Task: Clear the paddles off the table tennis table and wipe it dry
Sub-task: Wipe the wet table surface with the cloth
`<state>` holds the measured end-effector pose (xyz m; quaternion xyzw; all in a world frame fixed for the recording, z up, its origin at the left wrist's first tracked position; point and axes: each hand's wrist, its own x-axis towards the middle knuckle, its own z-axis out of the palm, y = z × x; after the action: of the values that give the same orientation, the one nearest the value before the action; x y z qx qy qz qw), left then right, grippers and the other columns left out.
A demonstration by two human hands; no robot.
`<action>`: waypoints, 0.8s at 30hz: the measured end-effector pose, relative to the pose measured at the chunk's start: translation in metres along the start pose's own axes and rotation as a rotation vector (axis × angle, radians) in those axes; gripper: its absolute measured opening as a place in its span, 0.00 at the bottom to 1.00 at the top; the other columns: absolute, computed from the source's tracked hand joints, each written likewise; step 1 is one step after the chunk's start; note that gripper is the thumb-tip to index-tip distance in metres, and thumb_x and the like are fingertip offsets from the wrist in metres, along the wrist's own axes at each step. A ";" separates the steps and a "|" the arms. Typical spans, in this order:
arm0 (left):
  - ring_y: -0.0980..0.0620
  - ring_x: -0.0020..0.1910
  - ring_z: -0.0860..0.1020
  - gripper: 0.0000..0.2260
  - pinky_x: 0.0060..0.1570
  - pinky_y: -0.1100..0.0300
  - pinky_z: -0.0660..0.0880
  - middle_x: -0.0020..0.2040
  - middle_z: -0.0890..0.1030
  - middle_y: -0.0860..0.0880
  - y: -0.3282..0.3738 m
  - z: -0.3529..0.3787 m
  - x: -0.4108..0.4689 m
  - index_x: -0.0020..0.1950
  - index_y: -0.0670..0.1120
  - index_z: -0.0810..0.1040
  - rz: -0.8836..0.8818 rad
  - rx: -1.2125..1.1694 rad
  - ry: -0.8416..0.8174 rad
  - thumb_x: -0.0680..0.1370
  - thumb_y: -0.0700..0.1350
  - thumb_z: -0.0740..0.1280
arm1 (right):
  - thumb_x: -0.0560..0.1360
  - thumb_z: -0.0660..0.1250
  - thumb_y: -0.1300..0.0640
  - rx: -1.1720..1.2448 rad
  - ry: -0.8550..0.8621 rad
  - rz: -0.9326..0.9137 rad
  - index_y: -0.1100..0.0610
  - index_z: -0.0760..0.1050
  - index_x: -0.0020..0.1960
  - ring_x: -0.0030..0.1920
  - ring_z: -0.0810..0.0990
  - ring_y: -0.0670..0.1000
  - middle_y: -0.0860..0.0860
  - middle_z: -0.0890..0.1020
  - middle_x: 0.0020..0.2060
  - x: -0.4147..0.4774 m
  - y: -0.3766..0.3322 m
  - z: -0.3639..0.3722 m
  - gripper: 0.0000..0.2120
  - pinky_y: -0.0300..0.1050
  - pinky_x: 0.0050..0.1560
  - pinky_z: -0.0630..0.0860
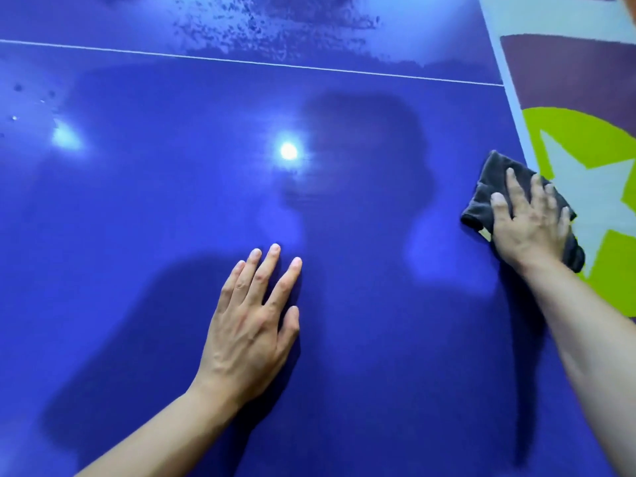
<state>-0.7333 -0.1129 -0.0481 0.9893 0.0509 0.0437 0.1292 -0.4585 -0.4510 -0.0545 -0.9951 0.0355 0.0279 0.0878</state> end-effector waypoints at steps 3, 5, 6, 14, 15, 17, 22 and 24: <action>0.43 0.81 0.60 0.26 0.79 0.46 0.55 0.81 0.62 0.43 -0.054 -0.017 -0.029 0.80 0.48 0.66 -0.090 0.013 0.037 0.81 0.51 0.56 | 0.76 0.40 0.31 -0.021 -0.007 0.002 0.42 0.53 0.83 0.82 0.49 0.56 0.56 0.53 0.83 -0.016 -0.023 0.005 0.37 0.63 0.80 0.44; 0.42 0.80 0.60 0.26 0.79 0.45 0.56 0.81 0.62 0.43 -0.087 -0.026 -0.047 0.80 0.47 0.66 -0.150 0.022 0.057 0.81 0.50 0.56 | 0.77 0.40 0.32 -0.017 0.011 -0.056 0.42 0.53 0.83 0.82 0.50 0.56 0.56 0.53 0.83 -0.033 -0.058 0.012 0.37 0.63 0.80 0.43; 0.41 0.80 0.60 0.26 0.79 0.44 0.56 0.81 0.62 0.43 -0.103 -0.030 -0.059 0.80 0.47 0.66 -0.185 0.028 0.057 0.81 0.50 0.56 | 0.77 0.40 0.32 -0.010 0.009 -0.104 0.42 0.53 0.83 0.82 0.49 0.56 0.56 0.53 0.83 -0.045 -0.084 0.017 0.36 0.62 0.81 0.43; 0.41 0.80 0.60 0.27 0.78 0.44 0.56 0.81 0.62 0.43 -0.155 -0.047 -0.155 0.79 0.46 0.67 -0.228 -0.064 0.080 0.79 0.50 0.58 | 0.80 0.43 0.34 0.002 -0.016 -0.527 0.39 0.54 0.82 0.83 0.48 0.54 0.53 0.54 0.83 -0.166 -0.335 0.073 0.32 0.60 0.81 0.41; 0.41 0.80 0.61 0.27 0.78 0.43 0.57 0.81 0.62 0.42 -0.158 -0.047 -0.163 0.79 0.46 0.68 -0.204 -0.062 0.083 0.79 0.50 0.59 | 0.79 0.43 0.34 0.009 -0.031 -0.592 0.39 0.54 0.82 0.83 0.49 0.54 0.53 0.54 0.83 -0.185 -0.366 0.079 0.32 0.60 0.80 0.40; 0.41 0.80 0.60 0.27 0.77 0.43 0.58 0.81 0.62 0.42 -0.164 -0.050 -0.175 0.78 0.45 0.68 -0.180 -0.067 0.080 0.79 0.49 0.59 | 0.80 0.46 0.35 -0.001 -0.057 -0.739 0.38 0.54 0.82 0.83 0.49 0.53 0.51 0.54 0.83 -0.231 -0.426 0.092 0.30 0.60 0.80 0.40; 0.38 0.79 0.62 0.27 0.77 0.43 0.58 0.79 0.66 0.39 -0.153 -0.054 -0.173 0.77 0.42 0.70 -0.234 -0.087 0.061 0.77 0.46 0.59 | 0.83 0.50 0.38 -0.007 -0.182 -0.925 0.36 0.52 0.82 0.83 0.44 0.51 0.49 0.50 0.84 -0.287 -0.495 0.103 0.27 0.59 0.79 0.37; 0.38 0.79 0.62 0.27 0.77 0.42 0.59 0.79 0.65 0.39 -0.155 -0.054 -0.173 0.77 0.42 0.70 -0.264 -0.082 0.065 0.77 0.43 0.60 | 0.84 0.49 0.38 -0.002 -0.213 -0.929 0.36 0.52 0.82 0.83 0.43 0.50 0.48 0.50 0.84 -0.285 -0.500 0.101 0.27 0.58 0.79 0.36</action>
<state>-0.9238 0.0303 -0.0490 0.9660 0.1829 0.0605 0.1724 -0.7099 0.0767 -0.0495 -0.8973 -0.4226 0.0875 0.0931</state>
